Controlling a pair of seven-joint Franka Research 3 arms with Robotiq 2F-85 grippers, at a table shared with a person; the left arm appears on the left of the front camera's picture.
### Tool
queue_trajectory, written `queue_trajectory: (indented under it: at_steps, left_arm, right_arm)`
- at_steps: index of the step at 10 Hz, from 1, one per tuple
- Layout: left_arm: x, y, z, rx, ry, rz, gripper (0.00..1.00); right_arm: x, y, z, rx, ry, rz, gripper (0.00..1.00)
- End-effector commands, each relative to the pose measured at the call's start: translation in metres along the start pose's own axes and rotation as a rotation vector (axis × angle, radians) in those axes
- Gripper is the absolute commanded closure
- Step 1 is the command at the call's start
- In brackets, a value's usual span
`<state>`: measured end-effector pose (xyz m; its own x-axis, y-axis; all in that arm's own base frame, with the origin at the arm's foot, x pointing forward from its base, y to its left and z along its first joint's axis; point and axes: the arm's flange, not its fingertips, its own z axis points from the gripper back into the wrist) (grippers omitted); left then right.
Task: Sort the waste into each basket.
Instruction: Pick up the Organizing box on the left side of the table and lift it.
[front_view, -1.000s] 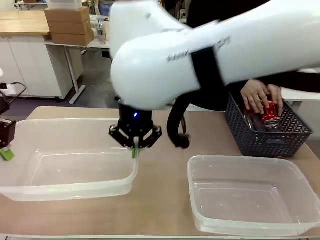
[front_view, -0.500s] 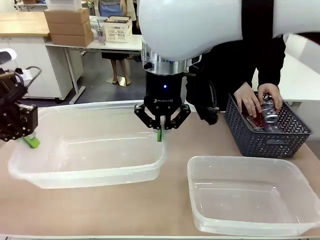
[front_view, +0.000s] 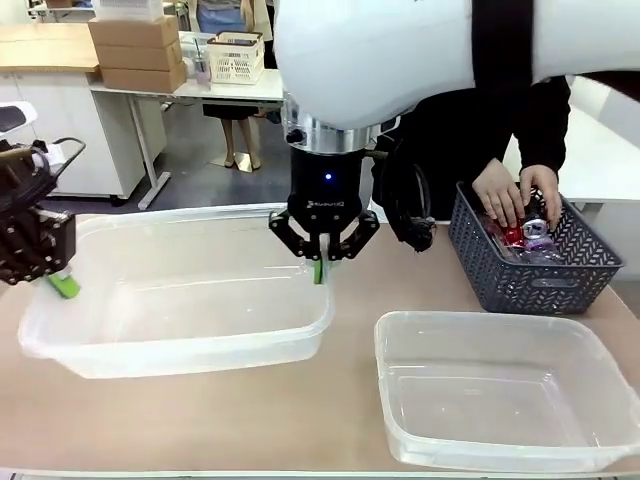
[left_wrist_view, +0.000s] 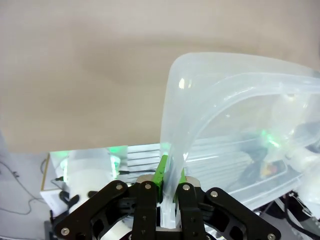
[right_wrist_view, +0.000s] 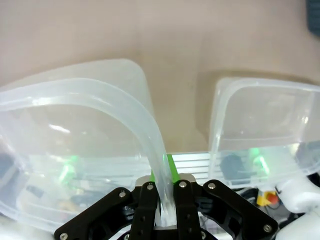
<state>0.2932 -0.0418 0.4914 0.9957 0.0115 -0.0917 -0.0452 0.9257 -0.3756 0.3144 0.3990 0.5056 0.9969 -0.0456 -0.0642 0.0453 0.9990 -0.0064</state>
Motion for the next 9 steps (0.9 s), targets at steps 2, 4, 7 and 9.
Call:
queue_trajectory:
  at_steps: [2,4,7,9]
  left_arm:
    - [0.043,-0.054,0.004,-0.053,0.041,0.084,0.94]
    - [0.076,-0.084,-0.010,-0.007,0.091,0.046,0.94]
    - [0.114,-0.130,-0.034,-0.012,0.175,-0.009,0.94]
    - [0.123,-0.141,-0.039,-0.006,0.209,-0.053,0.94]
  right_arm:
    - [0.044,-0.039,-0.027,0.035,0.015,-0.042,0.96]
    - [0.051,-0.075,-0.028,0.100,0.031,-0.018,0.96]
    - [0.060,-0.136,-0.034,0.116,0.027,-0.089,0.96]
    - [0.062,-0.151,-0.036,0.121,0.010,-0.132,0.96]
